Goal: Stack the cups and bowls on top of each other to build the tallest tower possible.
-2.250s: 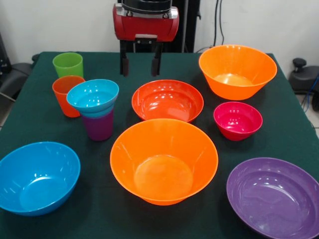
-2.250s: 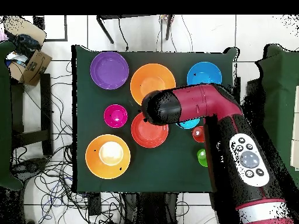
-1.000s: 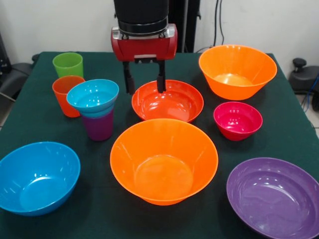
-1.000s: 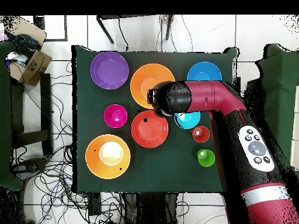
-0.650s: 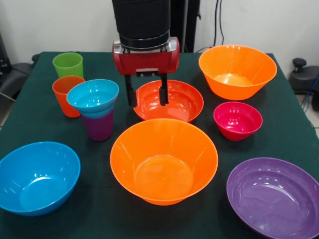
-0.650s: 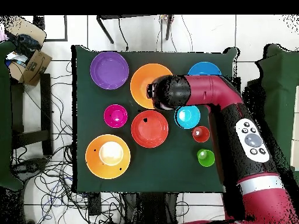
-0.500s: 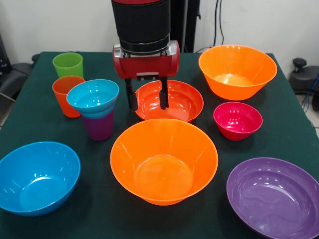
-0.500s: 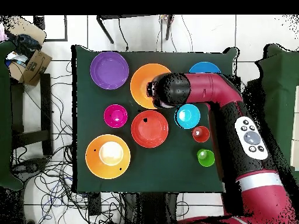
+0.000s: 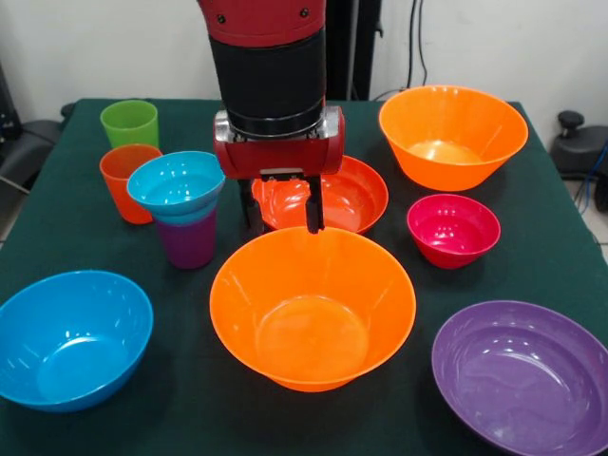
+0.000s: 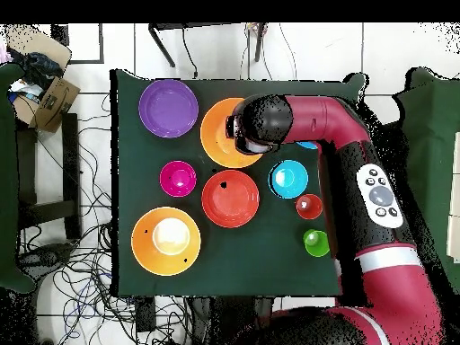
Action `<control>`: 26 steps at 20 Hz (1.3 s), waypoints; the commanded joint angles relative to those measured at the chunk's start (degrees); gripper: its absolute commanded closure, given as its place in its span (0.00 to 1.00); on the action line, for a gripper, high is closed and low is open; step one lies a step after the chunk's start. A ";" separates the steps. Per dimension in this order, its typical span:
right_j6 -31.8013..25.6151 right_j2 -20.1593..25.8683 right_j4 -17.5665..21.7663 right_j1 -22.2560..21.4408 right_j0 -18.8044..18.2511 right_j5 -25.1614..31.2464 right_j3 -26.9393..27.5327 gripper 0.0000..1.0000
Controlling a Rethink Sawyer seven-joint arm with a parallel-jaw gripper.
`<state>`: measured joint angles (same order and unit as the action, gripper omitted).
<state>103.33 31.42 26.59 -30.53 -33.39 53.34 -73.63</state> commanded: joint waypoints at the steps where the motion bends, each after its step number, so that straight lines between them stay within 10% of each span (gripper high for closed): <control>1: -14.96 1.31 3.99 8.78 3.67 12.25 16.74 0.00; 10: -22.31 4.61 7.69 18.79 6.00 24.14 39.60 0.00; 26: -34.78 9.06 16.32 22.52 6.67 35.37 52.60 0.00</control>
<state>92.50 36.21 35.78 -9.84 -28.20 80.54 -29.21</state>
